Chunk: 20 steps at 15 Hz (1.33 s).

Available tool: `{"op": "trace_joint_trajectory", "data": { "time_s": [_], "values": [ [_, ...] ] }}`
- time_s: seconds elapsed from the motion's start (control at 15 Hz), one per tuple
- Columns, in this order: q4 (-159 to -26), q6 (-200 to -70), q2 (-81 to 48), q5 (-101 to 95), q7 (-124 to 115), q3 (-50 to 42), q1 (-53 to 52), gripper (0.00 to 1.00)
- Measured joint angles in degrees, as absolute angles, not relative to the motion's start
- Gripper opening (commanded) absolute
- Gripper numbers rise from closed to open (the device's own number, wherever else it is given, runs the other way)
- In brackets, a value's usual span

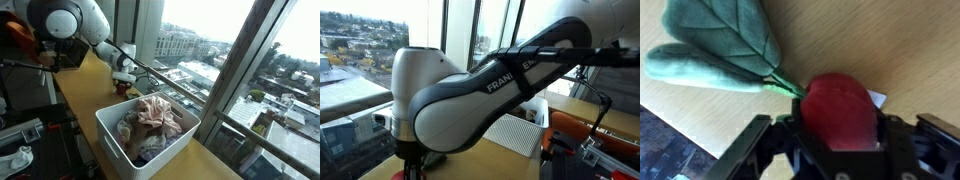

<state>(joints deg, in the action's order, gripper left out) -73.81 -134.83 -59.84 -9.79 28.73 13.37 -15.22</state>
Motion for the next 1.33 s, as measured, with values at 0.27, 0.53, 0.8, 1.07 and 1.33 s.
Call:
{"op": "trace_joint_trajectory", "data": {
  "time_s": [0.27,0.53,0.8,1.07,1.33],
  "values": [
    [-73.53,-134.82,-59.77,-9.79,28.73,13.35,-14.86,0.03],
    [-74.1,-134.87,-58.13,-9.79,28.63,12.91,-13.77,0.04],
    [-78.29,-134.87,-52.03,-9.79,28.63,12.24,-10.03,0.05],
    [-85.17,-134.89,-44.09,-9.75,28.59,11.57,-5.7,0.05],
    [-92.31,-134.98,-36.21,-9.59,28.51,10.61,-2.42,0.05]
  ]
}}
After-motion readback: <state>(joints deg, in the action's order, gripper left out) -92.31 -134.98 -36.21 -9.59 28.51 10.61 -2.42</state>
